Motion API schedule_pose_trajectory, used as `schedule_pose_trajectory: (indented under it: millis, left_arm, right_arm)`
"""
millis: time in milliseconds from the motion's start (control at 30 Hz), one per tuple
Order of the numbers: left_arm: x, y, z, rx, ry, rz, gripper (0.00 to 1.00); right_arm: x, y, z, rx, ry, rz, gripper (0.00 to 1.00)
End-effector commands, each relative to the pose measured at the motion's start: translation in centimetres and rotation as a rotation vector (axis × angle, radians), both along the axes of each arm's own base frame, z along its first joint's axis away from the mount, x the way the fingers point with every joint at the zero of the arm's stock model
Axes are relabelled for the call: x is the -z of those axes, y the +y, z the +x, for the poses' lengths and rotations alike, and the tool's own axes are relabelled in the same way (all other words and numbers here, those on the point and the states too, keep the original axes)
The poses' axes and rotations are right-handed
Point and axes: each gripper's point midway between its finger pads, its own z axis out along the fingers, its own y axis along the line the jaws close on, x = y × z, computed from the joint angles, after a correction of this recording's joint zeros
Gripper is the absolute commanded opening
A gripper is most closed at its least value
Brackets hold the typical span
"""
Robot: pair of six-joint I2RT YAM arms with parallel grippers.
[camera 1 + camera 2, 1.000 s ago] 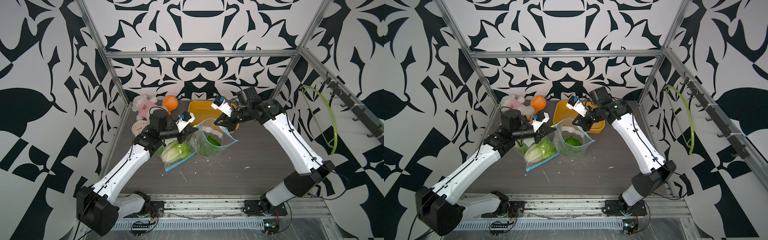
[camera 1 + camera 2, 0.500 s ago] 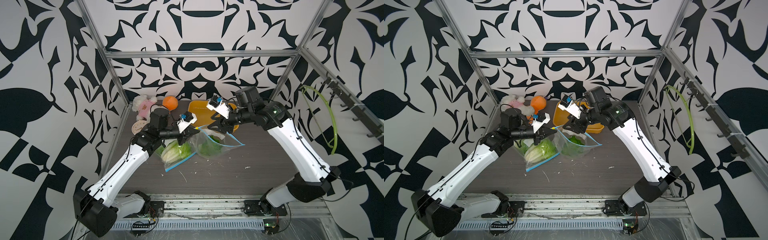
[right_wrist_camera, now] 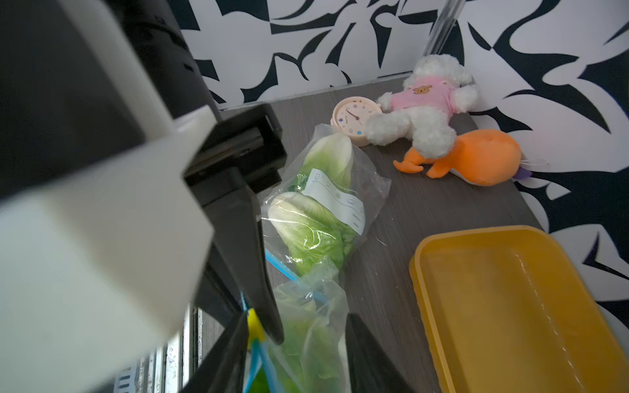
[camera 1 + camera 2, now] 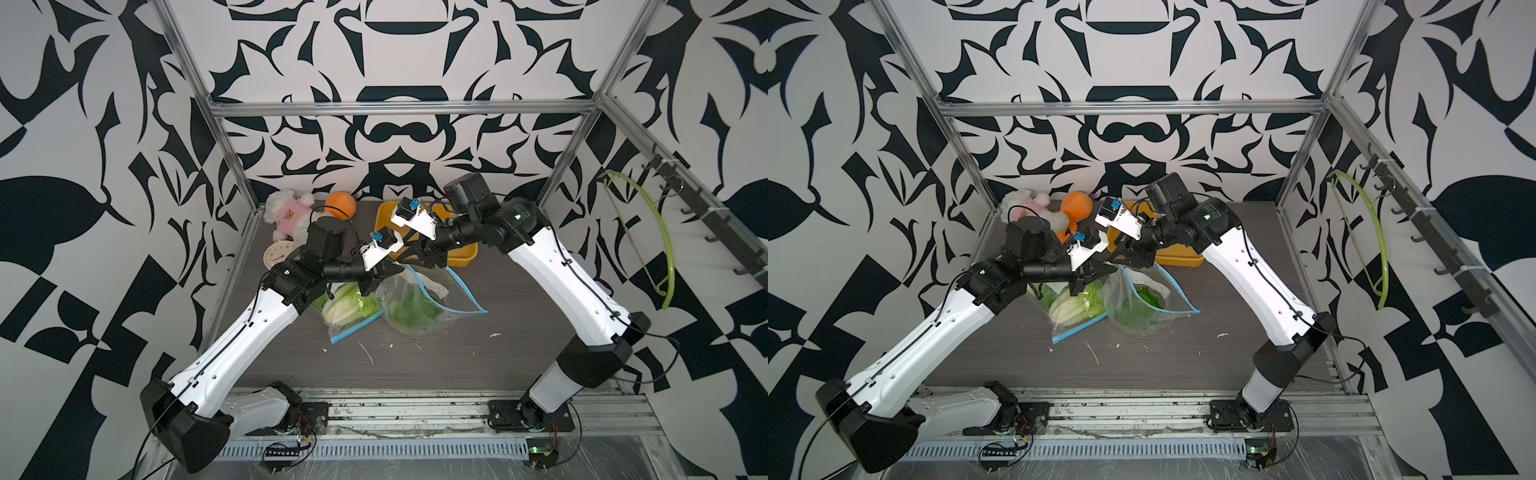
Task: Put the chinese cabbages into a zipper bag and zip it
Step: Adjust the zipper food storage bag at the center of the board.
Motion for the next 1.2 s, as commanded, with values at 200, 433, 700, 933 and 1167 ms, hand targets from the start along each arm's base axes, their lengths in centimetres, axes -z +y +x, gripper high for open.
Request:
schedule_pose_trajectory:
  millis: [200, 433, 700, 933, 1167]
  left_arm:
    - [-0.1, 0.4, -0.5, 0.002, -0.028, 0.009, 0.00]
    - [0.0, 0.4, -0.2, -0.002, -0.032, 0.011, 0.00]
    - [0.7, 0.8, 0.0, -0.037, -0.036, 0.025, 0.21]
    - [0.9, 0.9, 0.4, -0.056, -0.053, 0.002, 0.26]
    - [1.1, 1.0, 0.9, -0.066, -0.048, -0.004, 0.09]
  right_arm:
    - [0.1, 0.4, -0.9, -0.045, 0.022, 0.044, 0.40]
    - [0.6, 0.3, -0.5, -0.036, 0.024, 0.041, 0.25]
    - [0.6, -0.1, -0.2, -0.026, 0.028, 0.059, 0.09]
    - [0.0, -0.4, -0.1, -0.019, 0.031, 0.086, 0.07]
    - [-0.9, -0.8, -0.1, -0.017, 0.038, 0.140, 0.06]
